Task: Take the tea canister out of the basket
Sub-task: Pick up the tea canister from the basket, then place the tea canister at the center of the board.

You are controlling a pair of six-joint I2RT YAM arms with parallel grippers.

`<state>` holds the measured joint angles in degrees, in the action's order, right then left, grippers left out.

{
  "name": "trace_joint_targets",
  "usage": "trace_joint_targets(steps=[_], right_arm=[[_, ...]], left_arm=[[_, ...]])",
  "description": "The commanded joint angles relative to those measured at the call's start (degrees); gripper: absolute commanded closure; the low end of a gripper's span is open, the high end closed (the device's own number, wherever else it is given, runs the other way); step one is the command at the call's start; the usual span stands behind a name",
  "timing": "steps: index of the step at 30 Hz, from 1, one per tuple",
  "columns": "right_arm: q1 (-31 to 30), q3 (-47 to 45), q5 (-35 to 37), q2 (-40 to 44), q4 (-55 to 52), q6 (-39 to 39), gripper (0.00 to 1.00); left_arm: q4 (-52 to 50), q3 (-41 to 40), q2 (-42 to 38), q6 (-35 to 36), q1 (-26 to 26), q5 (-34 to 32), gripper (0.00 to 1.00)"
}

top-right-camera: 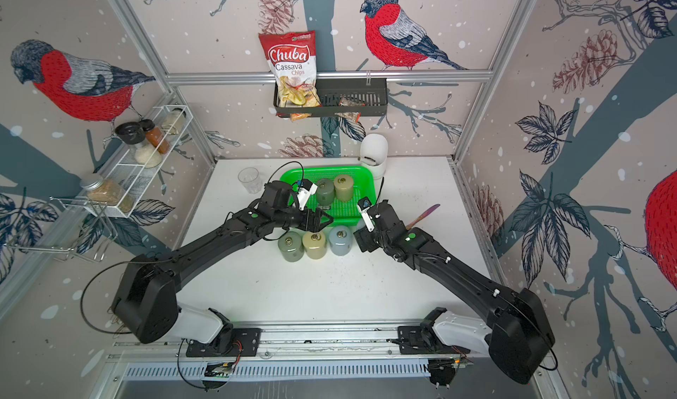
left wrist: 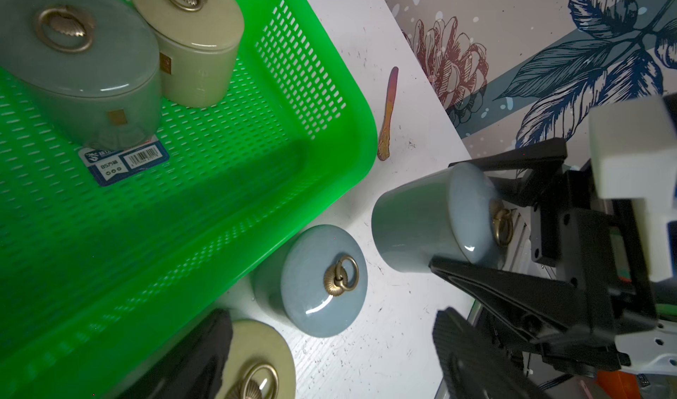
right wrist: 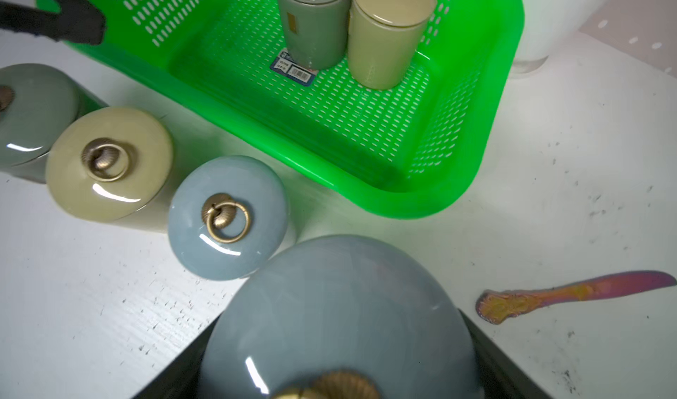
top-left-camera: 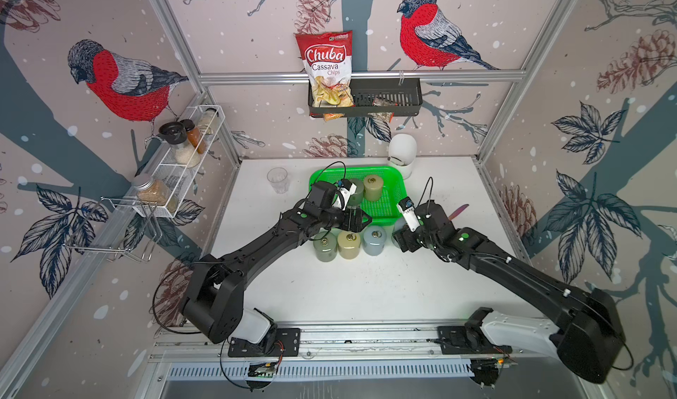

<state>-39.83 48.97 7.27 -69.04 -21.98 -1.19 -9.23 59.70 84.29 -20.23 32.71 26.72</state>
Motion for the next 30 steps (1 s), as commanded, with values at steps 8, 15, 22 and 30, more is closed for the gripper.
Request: trace_joint_targets(steps=[8, 15, 22, 30], right_arm=[[0.5, -6.2, 0.0, -2.5, 14.9, -7.0, 1.00], [0.4, -8.3, 2.1, -6.9, 19.3, -8.2, 1.00], [0.5, -10.7, 5.3, -7.3, 23.6, -7.9, 1.00], [0.5, -10.9, 4.9, -9.6, 25.4, -7.8, 1.00]], left_arm=[[1.9, 1.6, 3.0, 1.5, 0.2, -0.5, 0.09], [2.4, 1.7, 3.7, 1.6, 0.2, -0.2, 0.09], [1.8, 2.8, 4.6, 2.1, 0.2, 0.0, 0.09], [1.9, 3.1, 4.9, 1.9, 0.2, 0.1, 0.09]])
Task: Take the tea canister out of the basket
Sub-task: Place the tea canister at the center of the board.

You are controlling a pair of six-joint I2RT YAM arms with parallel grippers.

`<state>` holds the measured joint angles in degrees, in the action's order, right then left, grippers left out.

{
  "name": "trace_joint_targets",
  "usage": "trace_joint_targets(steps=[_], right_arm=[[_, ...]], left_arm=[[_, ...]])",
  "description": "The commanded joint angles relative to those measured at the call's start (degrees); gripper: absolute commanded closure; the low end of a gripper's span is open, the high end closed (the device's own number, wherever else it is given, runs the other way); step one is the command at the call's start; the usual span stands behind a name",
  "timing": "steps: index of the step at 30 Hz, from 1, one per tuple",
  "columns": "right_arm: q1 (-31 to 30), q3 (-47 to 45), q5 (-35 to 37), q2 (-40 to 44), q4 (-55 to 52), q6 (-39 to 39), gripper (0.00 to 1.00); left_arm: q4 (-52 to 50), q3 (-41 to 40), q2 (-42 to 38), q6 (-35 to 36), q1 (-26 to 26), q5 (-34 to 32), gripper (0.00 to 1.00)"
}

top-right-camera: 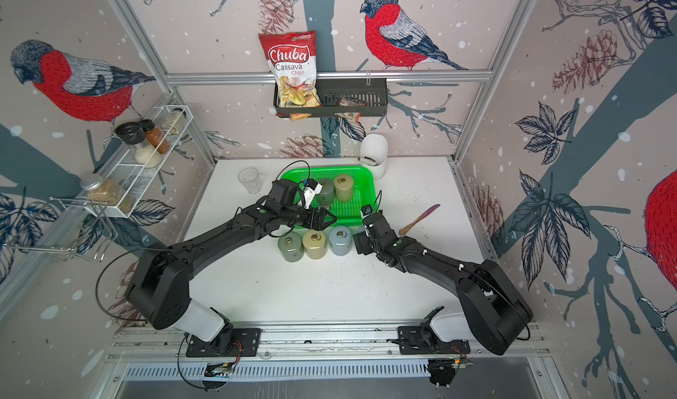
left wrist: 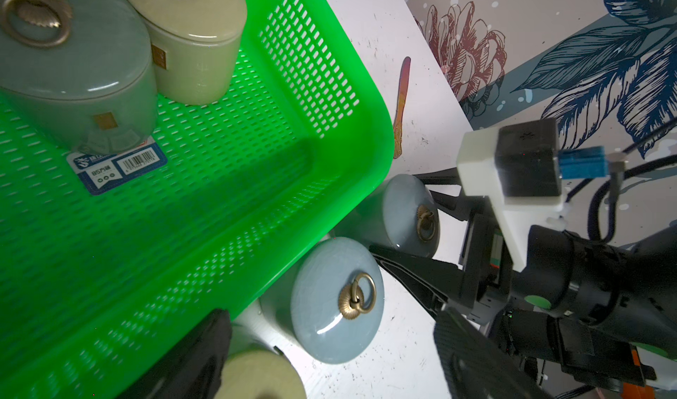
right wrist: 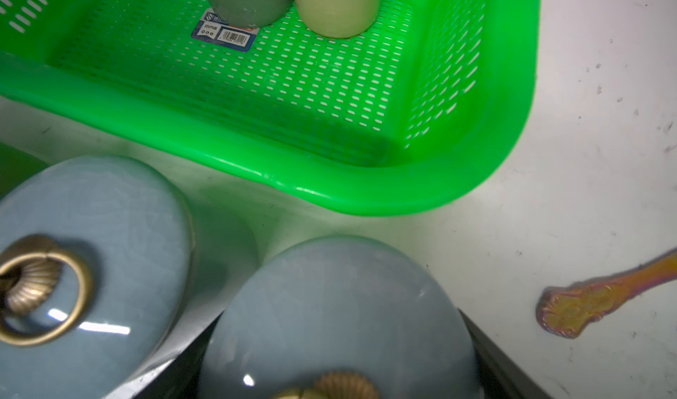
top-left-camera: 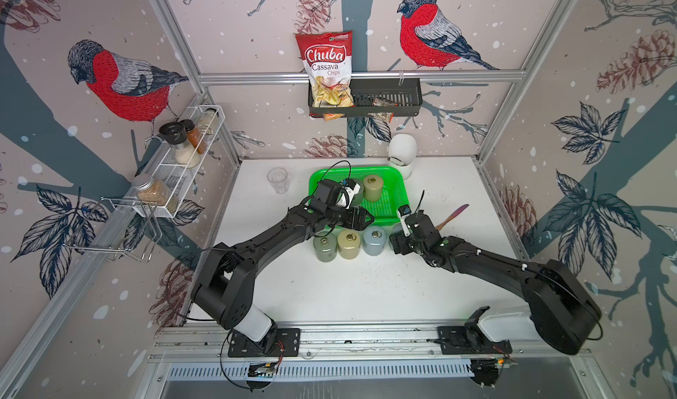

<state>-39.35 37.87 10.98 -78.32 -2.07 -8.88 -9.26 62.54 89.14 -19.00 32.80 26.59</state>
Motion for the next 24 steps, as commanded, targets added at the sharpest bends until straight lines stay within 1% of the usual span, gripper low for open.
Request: trace_joint_targets(steps=[1, 3, 4, 5, 7, 11, 14, 16, 17, 19, 24], right_arm=[[0.0, 0.3, 1.0, -0.5, 5.6, 0.0, 1.00], [0.0, 0.5, 0.7, -1.0, 5.7, 0.1, 1.00], [0.0, 0.6, 0.6, -1.3, 5.6, 0.2, 0.98], [0.0, 0.7, 0.6, -1.6, 5.6, 0.2, 0.94], [-0.1, 1.0, 0.4, -2.3, 5.3, 0.5, 0.80], [-0.1, 1.5, 0.5, -3.2, 4.3, 0.7, 0.61], [-0.1, 1.5, 0.6, -3.3, 4.1, 0.7, 0.51], [-0.1, 1.5, 0.8, -3.3, 3.9, 0.6, 0.35], [-0.1, 1.6, 0.8, -3.2, 3.8, 0.7, 0.31], [-0.1, 1.8, 0.8, -3.1, 3.5, 0.8, 0.25], [-0.1, 2.3, 0.8, -2.4, 2.8, 1.2, 0.15]], left_arm=[[1.8, 0.2, 0.2, 0.6, 0.0, 0.5, 0.09], [1.5, 0.3, 0.4, 0.6, 0.1, 0.7, 0.09], [1.4, 0.3, 0.4, 0.6, 0.1, 0.6, 0.09], [1.4, 0.2, 0.4, 0.6, 0.0, 0.6, 0.09], [1.3, 0.1, 0.4, 0.7, 0.1, 0.4, 0.09], [1.3, -0.1, 0.2, 0.8, 0.1, 0.2, 0.09], [1.1, -0.2, 0.1, 0.9, 0.0, 0.0, 0.08], [0.9, -0.2, 0.1, 0.9, 0.1, 0.0, 0.08], [0.9, -0.3, 0.1, 0.9, 0.1, 0.0, 0.08], [0.8, -0.4, 0.1, 0.9, 0.1, 0.0, 0.08], [0.8, -0.3, -0.2, 1.0, 0.1, -0.1, 0.08]])
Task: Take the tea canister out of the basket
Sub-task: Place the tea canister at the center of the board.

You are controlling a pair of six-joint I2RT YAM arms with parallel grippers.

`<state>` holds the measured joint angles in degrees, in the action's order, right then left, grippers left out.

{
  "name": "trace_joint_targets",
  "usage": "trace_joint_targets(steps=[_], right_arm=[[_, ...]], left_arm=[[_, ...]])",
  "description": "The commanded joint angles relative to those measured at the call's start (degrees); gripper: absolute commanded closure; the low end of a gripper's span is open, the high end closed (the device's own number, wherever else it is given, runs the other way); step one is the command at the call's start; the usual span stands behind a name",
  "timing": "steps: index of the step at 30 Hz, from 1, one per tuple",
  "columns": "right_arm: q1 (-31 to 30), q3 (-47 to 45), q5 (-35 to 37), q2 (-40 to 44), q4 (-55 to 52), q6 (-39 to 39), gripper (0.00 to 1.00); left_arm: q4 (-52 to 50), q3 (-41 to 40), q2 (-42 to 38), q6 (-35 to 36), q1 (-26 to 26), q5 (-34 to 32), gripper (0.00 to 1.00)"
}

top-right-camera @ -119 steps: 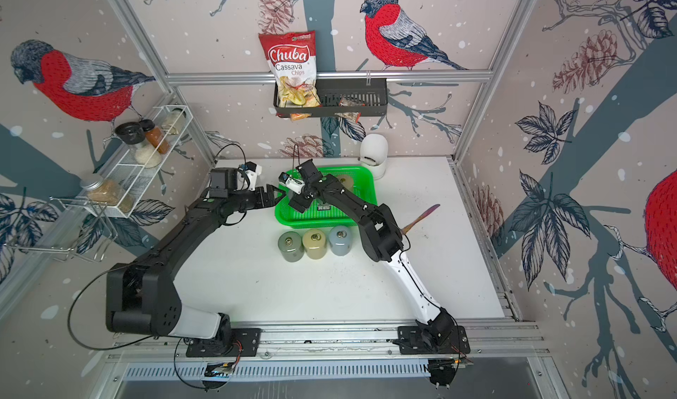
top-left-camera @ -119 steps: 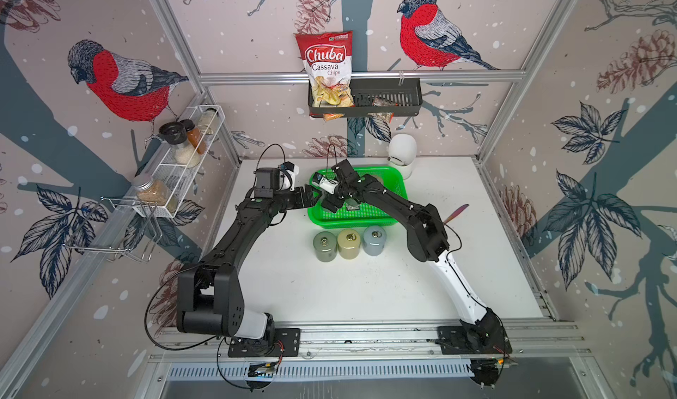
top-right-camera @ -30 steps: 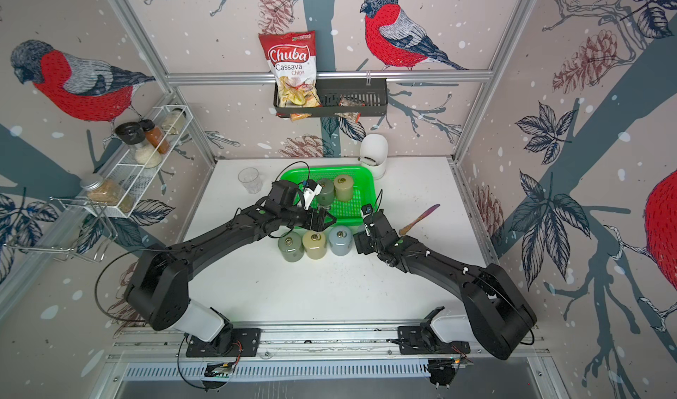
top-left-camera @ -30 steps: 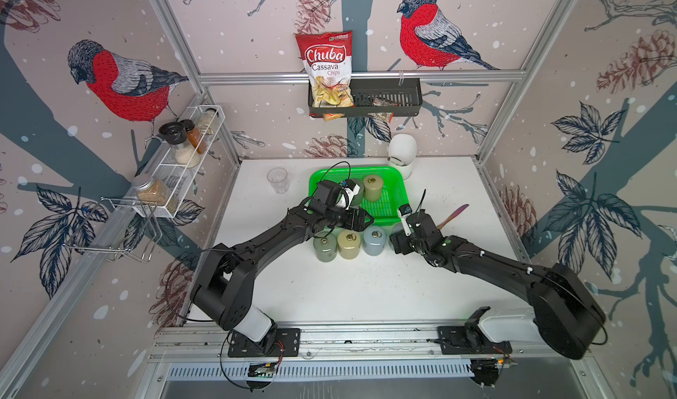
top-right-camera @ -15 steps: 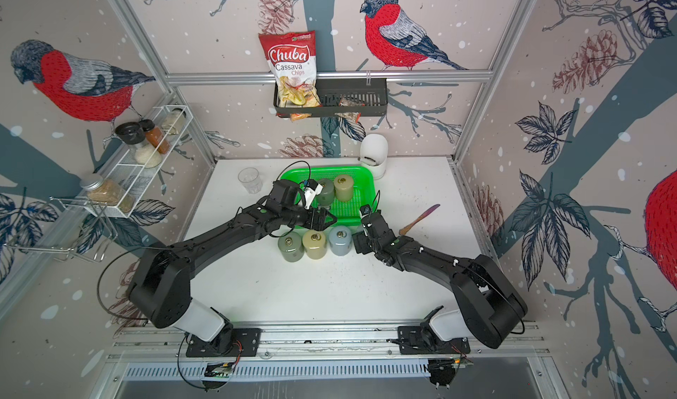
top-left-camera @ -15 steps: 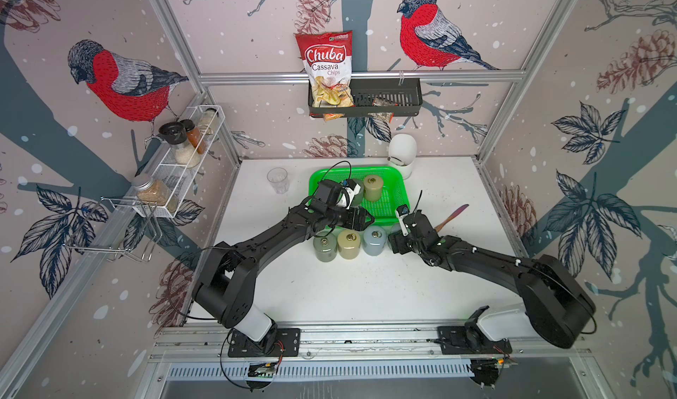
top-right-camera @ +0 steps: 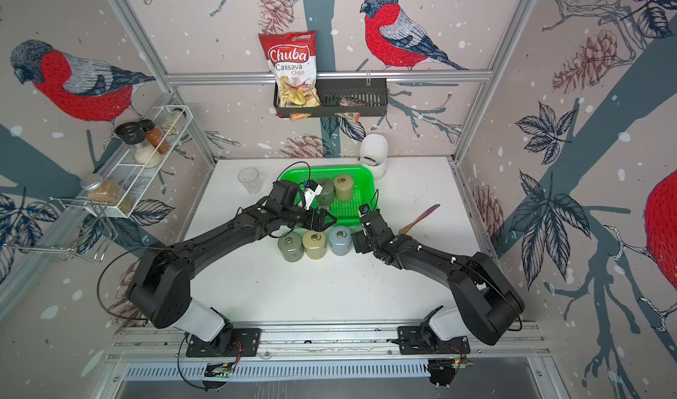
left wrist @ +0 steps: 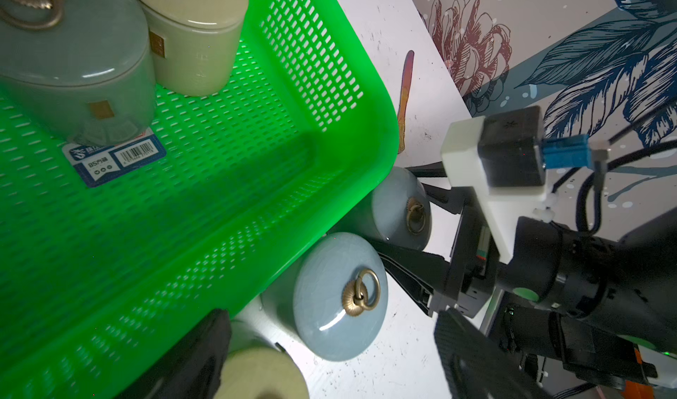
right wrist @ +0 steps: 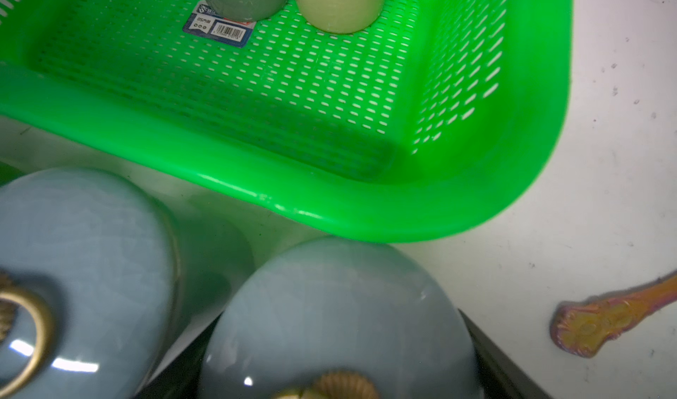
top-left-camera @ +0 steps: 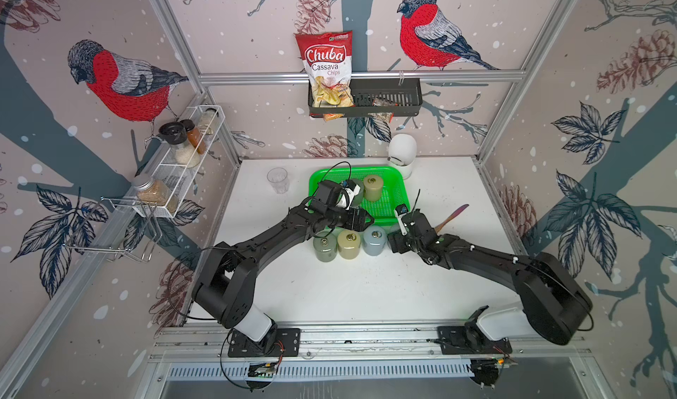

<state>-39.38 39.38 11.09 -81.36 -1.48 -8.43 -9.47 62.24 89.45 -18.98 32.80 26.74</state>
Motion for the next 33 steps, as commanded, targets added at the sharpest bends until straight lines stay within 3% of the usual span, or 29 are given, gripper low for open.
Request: trace_joint_targets(steps=[1, 7, 26, 33], right_arm=[[-0.1, 0.8, 0.6, 0.6, 2.1, 1.0, 0.14], [-0.1, 1.4, 0.0, 0.4, 1.7, 1.1, 0.00], [-0.7, 6.2, 2.5, 6.8, -3.8, 2.2, 0.00], [-0.6, 13.9, 0.0, 5.8, -4.7, 5.9, 0.00]], left_arm=[[1.0, 0.0, -0.4, 0.9, 0.1, -0.1, 0.08], [0.9, 0.1, -0.6, 0.9, 0.1, -0.1, 0.08], [1.4, -0.1, -2.9, 0.4, -0.2, -2.5, 0.07], [5.1, -4.0, -9.2, -4.0, -6.5, -3.2, 0.07]])
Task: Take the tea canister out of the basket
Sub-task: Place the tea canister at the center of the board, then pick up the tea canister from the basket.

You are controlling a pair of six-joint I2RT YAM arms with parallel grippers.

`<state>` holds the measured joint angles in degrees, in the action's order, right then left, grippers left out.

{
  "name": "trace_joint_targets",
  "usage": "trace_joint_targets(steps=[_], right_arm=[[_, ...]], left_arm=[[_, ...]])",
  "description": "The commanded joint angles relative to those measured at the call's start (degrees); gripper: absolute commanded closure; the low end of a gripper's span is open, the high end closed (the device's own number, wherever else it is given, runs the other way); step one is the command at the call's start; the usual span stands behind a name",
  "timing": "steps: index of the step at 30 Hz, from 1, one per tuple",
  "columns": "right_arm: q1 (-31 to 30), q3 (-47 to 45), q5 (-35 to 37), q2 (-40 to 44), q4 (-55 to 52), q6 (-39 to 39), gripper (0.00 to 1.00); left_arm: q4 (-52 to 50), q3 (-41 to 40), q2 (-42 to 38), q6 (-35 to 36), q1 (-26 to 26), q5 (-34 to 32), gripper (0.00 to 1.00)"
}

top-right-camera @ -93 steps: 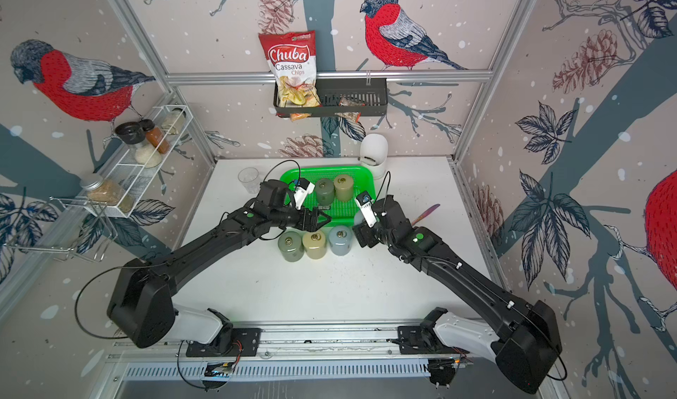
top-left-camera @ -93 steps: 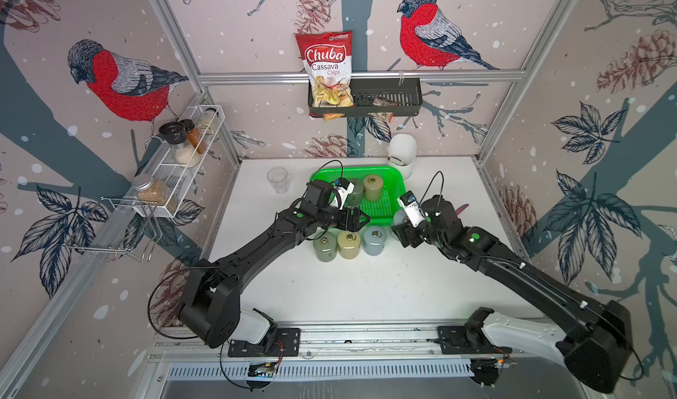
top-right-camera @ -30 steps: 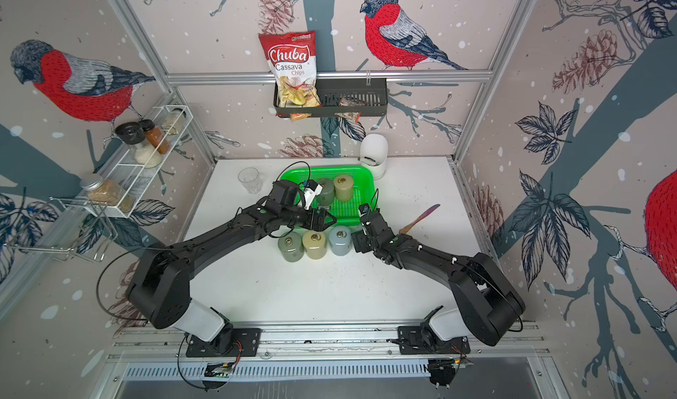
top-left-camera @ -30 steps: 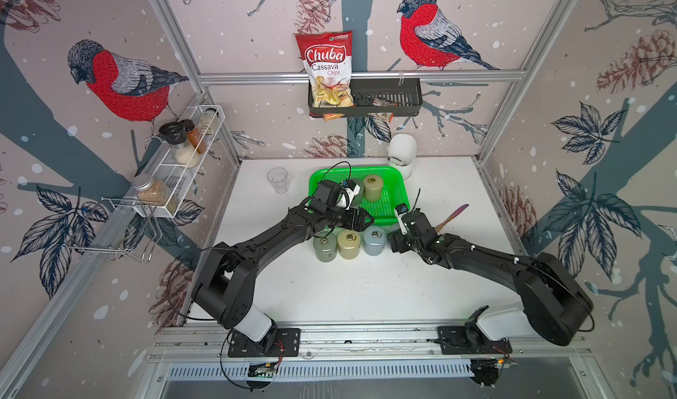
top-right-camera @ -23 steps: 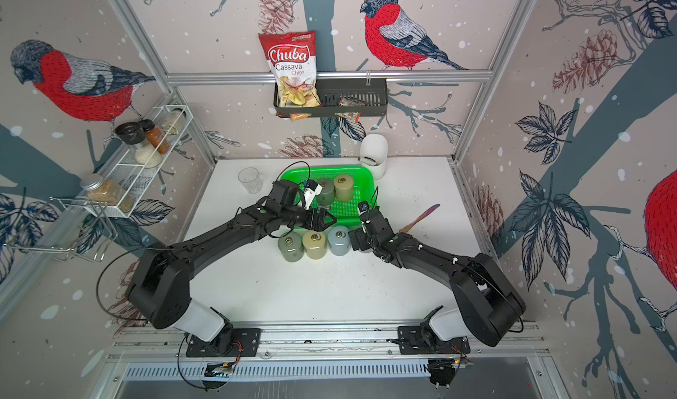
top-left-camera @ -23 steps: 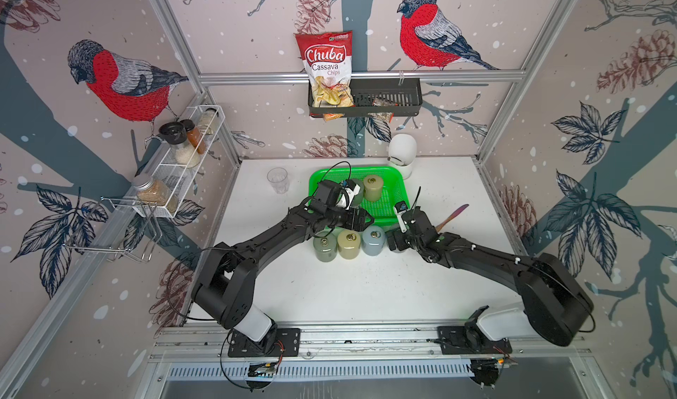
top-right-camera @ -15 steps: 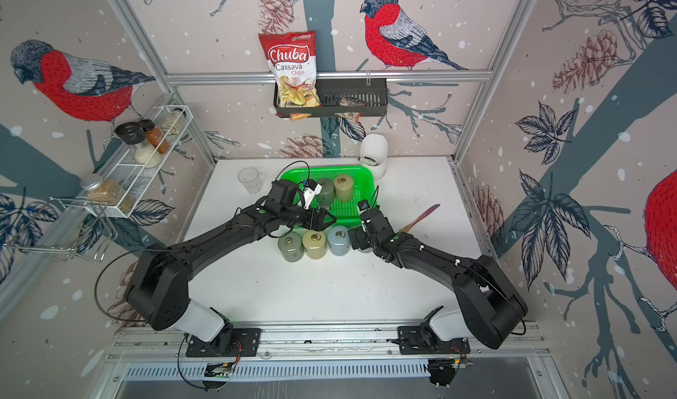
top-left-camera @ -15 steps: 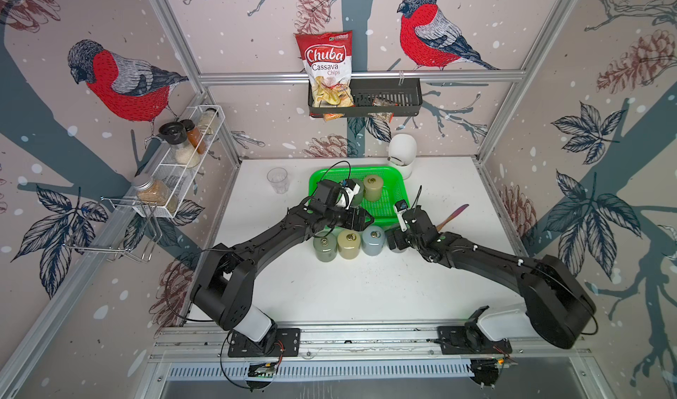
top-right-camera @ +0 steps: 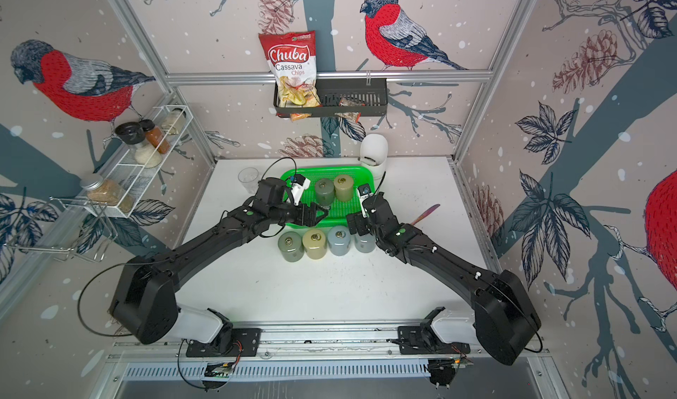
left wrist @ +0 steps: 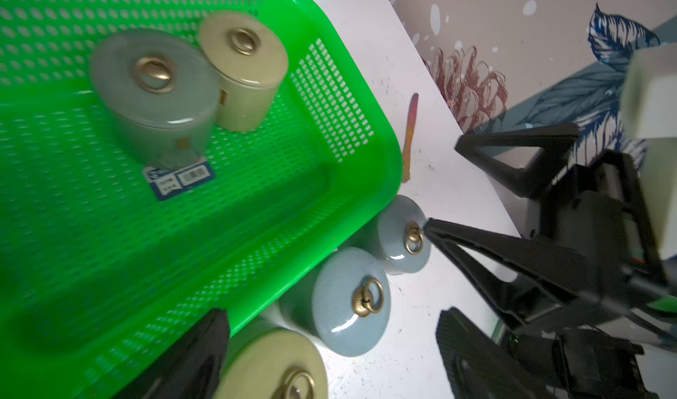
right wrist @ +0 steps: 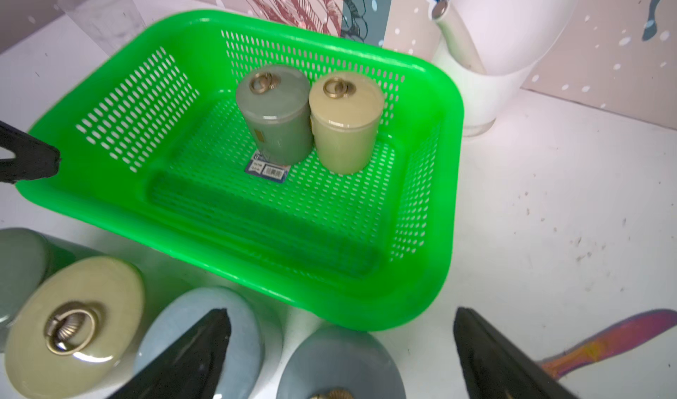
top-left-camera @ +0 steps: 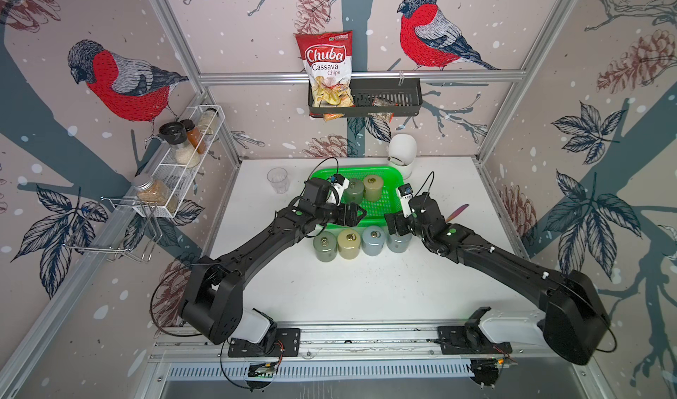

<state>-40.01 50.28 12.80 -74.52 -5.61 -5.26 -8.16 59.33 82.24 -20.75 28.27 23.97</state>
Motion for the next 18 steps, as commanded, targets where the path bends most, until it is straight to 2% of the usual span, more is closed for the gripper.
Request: trace_joint_targets(steps=[1, 6, 10, 14, 18], right_arm=[[0.0, 5.0, -2.8, -2.2, -1.2, 3.1, 0.00], [-1.0, 21.8, -9.8, -12.3, -10.3, 4.6, 0.00], [-2.0, 34.0, -11.8, -21.6, -17.5, 5.4, 0.00], [-1.9, 50.9, -13.2, -34.3, -31.9, 1.3, 0.00], [-2.7, 55.8, -12.1, -40.7, -32.0, -4.4, 0.00]], left_arm=[[3.8, -1.3, -2.7, -2.6, -3.0, -0.3, 0.07], [1.3, -0.3, -4.1, -1.5, -7.0, 0.2, 0.07], [1.4, -1.0, -5.6, -1.5, -9.3, 1.0, 0.06], [1.2, -1.9, -7.3, -1.5, -12.3, 1.9, 0.06], [1.1, -3.8, -8.0, -1.1, -13.8, 2.8, 0.06]])
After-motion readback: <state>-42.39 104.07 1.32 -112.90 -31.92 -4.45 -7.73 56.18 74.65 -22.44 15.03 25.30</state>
